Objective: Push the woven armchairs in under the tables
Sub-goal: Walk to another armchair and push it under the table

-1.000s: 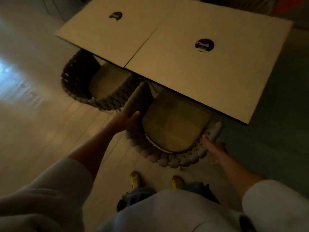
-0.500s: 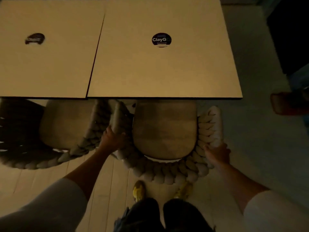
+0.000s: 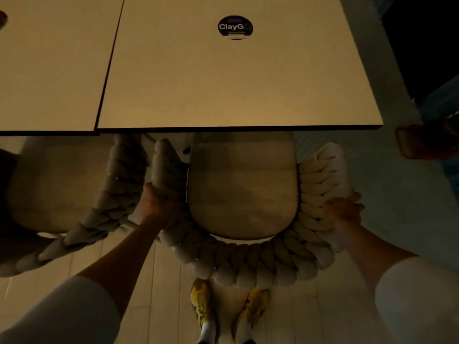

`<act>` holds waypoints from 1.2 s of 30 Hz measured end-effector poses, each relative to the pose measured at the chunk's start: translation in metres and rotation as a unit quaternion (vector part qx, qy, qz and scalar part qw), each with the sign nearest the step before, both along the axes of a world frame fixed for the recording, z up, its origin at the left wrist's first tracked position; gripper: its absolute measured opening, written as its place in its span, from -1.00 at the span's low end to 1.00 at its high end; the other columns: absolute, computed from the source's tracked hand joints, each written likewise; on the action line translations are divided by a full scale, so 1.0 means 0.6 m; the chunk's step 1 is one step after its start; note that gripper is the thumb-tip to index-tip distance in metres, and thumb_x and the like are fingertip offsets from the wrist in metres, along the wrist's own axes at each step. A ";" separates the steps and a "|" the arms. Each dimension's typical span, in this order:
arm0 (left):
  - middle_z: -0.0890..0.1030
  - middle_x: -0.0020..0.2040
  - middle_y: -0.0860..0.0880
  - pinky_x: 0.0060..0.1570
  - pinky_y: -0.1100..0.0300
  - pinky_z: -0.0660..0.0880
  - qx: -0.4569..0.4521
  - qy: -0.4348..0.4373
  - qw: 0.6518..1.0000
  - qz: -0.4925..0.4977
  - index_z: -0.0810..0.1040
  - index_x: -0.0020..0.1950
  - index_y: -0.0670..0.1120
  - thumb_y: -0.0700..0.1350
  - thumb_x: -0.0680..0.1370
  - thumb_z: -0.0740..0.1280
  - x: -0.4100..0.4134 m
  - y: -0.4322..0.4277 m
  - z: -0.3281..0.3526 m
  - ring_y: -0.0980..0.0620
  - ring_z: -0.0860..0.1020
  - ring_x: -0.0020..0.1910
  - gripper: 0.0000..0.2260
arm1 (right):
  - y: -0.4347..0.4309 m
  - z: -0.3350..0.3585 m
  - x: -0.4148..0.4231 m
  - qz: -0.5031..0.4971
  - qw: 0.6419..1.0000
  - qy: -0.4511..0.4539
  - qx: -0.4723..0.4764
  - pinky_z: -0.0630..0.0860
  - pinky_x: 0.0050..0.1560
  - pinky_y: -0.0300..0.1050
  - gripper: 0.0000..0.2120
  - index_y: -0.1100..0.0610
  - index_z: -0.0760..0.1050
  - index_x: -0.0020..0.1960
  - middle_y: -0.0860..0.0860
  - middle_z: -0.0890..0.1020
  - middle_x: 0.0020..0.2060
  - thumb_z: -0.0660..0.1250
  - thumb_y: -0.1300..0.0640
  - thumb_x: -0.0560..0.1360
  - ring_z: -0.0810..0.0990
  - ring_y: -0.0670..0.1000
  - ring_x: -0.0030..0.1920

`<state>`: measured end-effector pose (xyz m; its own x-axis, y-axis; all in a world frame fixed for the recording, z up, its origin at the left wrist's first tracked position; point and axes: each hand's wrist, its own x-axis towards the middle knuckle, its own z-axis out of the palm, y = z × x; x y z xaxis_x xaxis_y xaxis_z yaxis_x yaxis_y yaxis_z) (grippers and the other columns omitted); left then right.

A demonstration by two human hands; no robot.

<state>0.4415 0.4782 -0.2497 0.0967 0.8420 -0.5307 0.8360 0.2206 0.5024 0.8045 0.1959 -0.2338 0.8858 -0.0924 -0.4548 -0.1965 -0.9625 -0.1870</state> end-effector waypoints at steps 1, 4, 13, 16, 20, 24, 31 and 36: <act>0.49 0.09 -0.12 -0.08 -0.29 0.64 0.009 0.002 1.000 -0.009 0.22 0.31 0.11 0.06 0.52 0.46 -0.003 -0.002 -0.001 -0.24 0.58 -0.03 -0.49 | -0.003 -0.002 -0.002 -0.009 1.000 -0.001 0.003 0.45 0.33 0.31 -0.27 0.17 -0.01 0.60 0.26 0.21 0.49 0.33 0.09 0.60 0.35 0.35 0.41; 0.48 0.05 -0.10 -0.10 -0.27 0.65 0.028 0.005 1.000 -0.012 0.23 0.31 0.09 0.08 0.54 0.45 -0.008 -0.010 0.005 -0.21 0.57 -0.07 -0.52 | -0.015 0.000 -0.012 -0.009 1.000 -0.007 0.019 0.45 0.33 0.40 -0.20 0.04 -0.03 0.60 0.26 0.24 0.47 0.41 0.14 0.56 0.41 0.40 0.37; 0.53 0.10 -0.26 -0.25 -0.07 0.54 0.035 -0.011 0.999 0.016 0.27 0.36 -0.10 -0.06 0.56 0.48 -0.088 -0.066 0.022 -0.18 0.52 -0.11 -0.50 | -0.039 0.008 -0.093 0.014 0.999 -0.020 0.030 0.47 0.22 0.47 -0.28 0.05 0.08 0.55 0.29 0.30 0.37 0.39 0.21 0.53 0.48 0.48 0.22; 0.55 0.09 -0.26 -0.33 0.03 0.44 0.039 -0.004 0.999 0.018 0.26 0.43 -0.16 -0.09 0.55 0.49 -0.108 -0.088 0.030 -0.16 0.50 -0.14 -0.43 | -0.053 0.007 -0.117 0.004 0.999 -0.015 0.031 0.46 0.22 0.45 -0.31 0.09 0.09 0.53 0.29 0.31 0.35 0.39 0.21 0.53 0.48 0.48 0.21; 0.57 0.12 -0.32 -0.26 -0.05 0.44 0.047 -0.019 0.998 0.022 0.28 0.42 -0.17 -0.15 0.56 0.46 -0.115 -0.091 0.031 -0.18 0.52 -0.11 -0.48 | -0.049 0.014 -0.119 0.008 0.999 -0.011 0.033 0.45 0.23 0.43 -0.27 0.13 0.09 0.50 0.27 0.32 0.33 0.46 0.21 0.49 0.49 0.47 0.21; 0.52 0.08 -0.20 -0.28 -0.05 0.47 0.044 0.000 0.999 0.002 0.23 0.46 -0.11 -0.07 0.56 0.47 -0.103 -0.077 0.036 -0.18 0.53 -0.10 -0.42 | -0.031 0.019 -0.102 0.027 0.999 -0.014 0.037 0.49 0.20 0.39 -0.25 0.13 0.11 0.49 0.25 0.33 0.33 0.49 0.23 0.46 0.51 0.44 0.19; 0.48 0.04 -0.19 -0.14 -0.16 0.57 0.034 -0.002 0.999 0.012 0.28 0.34 -0.09 0.01 0.61 0.40 -0.068 -0.018 0.044 -0.20 0.53 -0.11 -0.57 | 0.005 0.018 -0.049 0.080 0.993 -0.010 0.089 0.52 0.19 0.24 -0.20 0.20 0.15 0.54 0.26 0.36 0.42 0.52 0.28 0.44 0.51 0.39 0.26; 0.51 0.07 -0.19 -0.03 -0.37 0.59 0.037 0.020 0.999 0.011 0.23 0.29 0.01 0.10 0.59 0.39 -0.059 0.005 0.033 -0.31 0.58 -0.03 -0.56 | 0.012 0.022 -0.030 0.082 0.991 -0.010 0.108 0.46 0.30 0.22 -0.25 0.26 0.16 0.56 0.33 0.36 0.43 0.46 0.31 0.48 0.45 0.39 0.36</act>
<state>0.4063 0.4809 -0.2300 0.0587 0.8807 -0.4700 0.8512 0.2018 0.4845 0.7862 0.2033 -0.2204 0.8899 0.1508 -0.4306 -0.0347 -0.9187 -0.3935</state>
